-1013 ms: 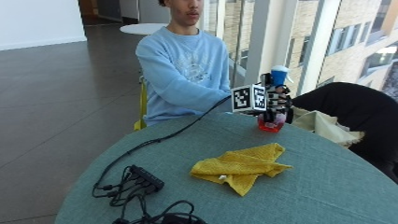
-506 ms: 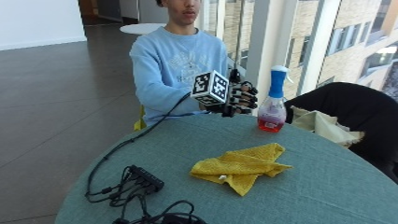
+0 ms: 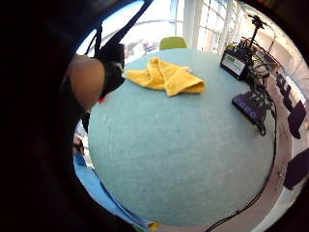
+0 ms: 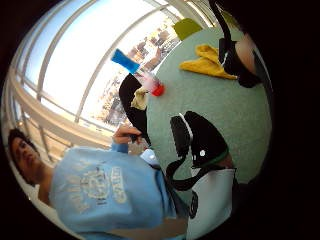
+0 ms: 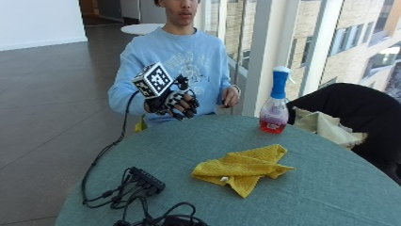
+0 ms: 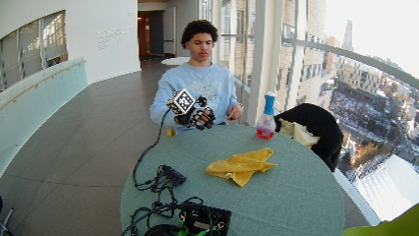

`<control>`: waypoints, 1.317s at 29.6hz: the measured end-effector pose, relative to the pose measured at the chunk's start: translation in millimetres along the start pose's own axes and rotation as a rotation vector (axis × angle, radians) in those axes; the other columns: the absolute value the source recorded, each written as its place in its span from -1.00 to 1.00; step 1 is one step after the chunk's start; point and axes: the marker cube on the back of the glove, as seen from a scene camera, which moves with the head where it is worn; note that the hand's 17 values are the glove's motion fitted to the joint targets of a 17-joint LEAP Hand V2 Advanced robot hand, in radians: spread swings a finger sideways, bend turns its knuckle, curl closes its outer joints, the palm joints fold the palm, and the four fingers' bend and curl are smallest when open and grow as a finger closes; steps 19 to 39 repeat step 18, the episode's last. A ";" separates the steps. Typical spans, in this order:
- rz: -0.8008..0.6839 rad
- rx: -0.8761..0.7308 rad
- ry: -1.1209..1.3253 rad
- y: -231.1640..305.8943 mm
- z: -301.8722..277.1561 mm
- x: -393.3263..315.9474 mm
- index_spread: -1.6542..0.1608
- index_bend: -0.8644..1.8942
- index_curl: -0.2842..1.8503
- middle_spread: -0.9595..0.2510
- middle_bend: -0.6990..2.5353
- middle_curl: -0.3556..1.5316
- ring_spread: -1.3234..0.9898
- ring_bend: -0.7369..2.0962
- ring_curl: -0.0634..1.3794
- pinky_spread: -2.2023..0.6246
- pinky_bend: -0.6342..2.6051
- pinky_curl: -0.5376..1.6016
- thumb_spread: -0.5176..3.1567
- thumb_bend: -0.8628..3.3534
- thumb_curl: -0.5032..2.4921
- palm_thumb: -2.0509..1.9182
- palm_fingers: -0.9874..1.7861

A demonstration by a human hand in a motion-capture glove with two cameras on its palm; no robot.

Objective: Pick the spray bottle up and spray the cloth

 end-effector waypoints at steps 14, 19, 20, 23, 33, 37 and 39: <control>0.080 0.008 0.036 67.6 -1.0 43.5 0.53 -0.25 -0.40 0.47 -0.36 -0.13 0.09 -0.24 -0.40 0.67 -0.53 -0.26 -0.09 -0.60 -0.39 0.40 0.40; 0.079 0.000 0.027 68.1 -0.5 43.8 0.53 -0.26 -0.40 0.47 -0.35 -0.13 0.09 -0.24 -0.40 0.68 -0.52 -0.26 -0.09 -0.60 -0.40 0.40 0.38; 0.079 0.000 0.027 68.1 -0.5 43.8 0.53 -0.26 -0.40 0.47 -0.35 -0.13 0.09 -0.24 -0.40 0.68 -0.52 -0.26 -0.09 -0.60 -0.40 0.40 0.38; 0.079 0.000 0.027 68.1 -0.5 43.8 0.53 -0.26 -0.40 0.47 -0.35 -0.13 0.09 -0.24 -0.40 0.68 -0.52 -0.26 -0.09 -0.60 -0.40 0.40 0.38; 0.079 0.000 0.027 68.1 -0.5 43.8 0.53 -0.26 -0.40 0.47 -0.35 -0.13 0.09 -0.24 -0.40 0.68 -0.52 -0.26 -0.09 -0.60 -0.40 0.40 0.38; 0.079 0.000 0.027 68.1 -0.5 43.8 0.53 -0.26 -0.40 0.47 -0.35 -0.13 0.09 -0.24 -0.40 0.68 -0.52 -0.26 -0.09 -0.60 -0.40 0.40 0.38; 0.079 0.000 0.027 68.1 -0.5 43.8 0.53 -0.26 -0.40 0.47 -0.35 -0.13 0.09 -0.24 -0.40 0.68 -0.52 -0.26 -0.09 -0.60 -0.40 0.40 0.38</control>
